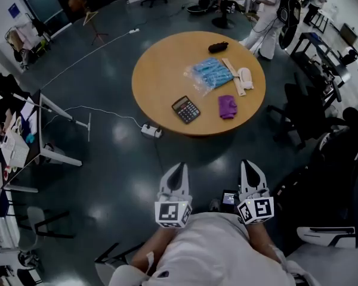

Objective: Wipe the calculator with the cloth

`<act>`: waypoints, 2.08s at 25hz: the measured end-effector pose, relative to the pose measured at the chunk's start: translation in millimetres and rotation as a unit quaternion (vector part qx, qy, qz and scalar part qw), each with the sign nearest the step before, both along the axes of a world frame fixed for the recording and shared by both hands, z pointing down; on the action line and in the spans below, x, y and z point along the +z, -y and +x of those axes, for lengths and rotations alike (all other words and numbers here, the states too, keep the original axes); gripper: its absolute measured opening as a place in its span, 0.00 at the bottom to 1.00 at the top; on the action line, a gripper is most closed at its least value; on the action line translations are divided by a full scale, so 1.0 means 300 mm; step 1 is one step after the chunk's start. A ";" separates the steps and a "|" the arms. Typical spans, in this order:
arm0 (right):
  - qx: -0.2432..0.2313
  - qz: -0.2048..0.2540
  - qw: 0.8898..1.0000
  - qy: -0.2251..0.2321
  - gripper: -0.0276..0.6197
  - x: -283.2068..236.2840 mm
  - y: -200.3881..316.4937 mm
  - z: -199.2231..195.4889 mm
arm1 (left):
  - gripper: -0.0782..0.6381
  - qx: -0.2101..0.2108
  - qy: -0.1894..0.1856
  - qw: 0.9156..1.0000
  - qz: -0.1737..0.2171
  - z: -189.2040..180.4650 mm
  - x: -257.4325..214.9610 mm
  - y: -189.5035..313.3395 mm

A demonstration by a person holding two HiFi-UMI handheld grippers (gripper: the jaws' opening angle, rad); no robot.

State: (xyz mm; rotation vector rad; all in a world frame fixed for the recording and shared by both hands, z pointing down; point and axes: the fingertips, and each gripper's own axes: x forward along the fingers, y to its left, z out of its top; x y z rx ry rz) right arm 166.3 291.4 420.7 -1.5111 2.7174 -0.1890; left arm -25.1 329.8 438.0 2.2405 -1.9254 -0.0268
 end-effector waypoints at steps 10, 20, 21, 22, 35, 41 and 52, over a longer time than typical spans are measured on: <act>-0.018 0.003 1.000 0.004 0.07 0.002 0.017 0.056 | 0.12 -0.011 0.010 1.000 -0.008 0.036 0.035 0.015; -0.059 0.007 0.998 0.002 0.07 0.020 0.159 0.119 | 0.12 -0.069 0.004 0.997 -0.031 0.032 0.095 0.072; -0.059 0.007 0.998 0.001 0.07 0.019 0.179 0.120 | 0.12 -0.070 0.004 0.997 -0.033 0.030 0.100 0.094; -0.058 0.007 0.998 0.001 0.07 0.021 0.199 0.121 | 0.12 -0.068 0.004 0.997 -0.036 0.027 0.106 0.120; -0.001 -0.003 1.000 -0.001 0.07 0.082 0.682 -0.061 | 0.12 -0.003 -0.011 0.998 -0.063 -0.180 0.246 0.681; 0.019 -0.015 1.000 0.006 0.07 0.082 0.863 -0.165 | 0.12 0.034 -0.022 0.996 -0.079 -0.265 0.282 0.871; -0.011 -0.034 0.999 0.004 0.07 0.110 1.064 -0.262 | 0.12 0.063 0.001 0.983 -0.172 -0.397 0.598 1.071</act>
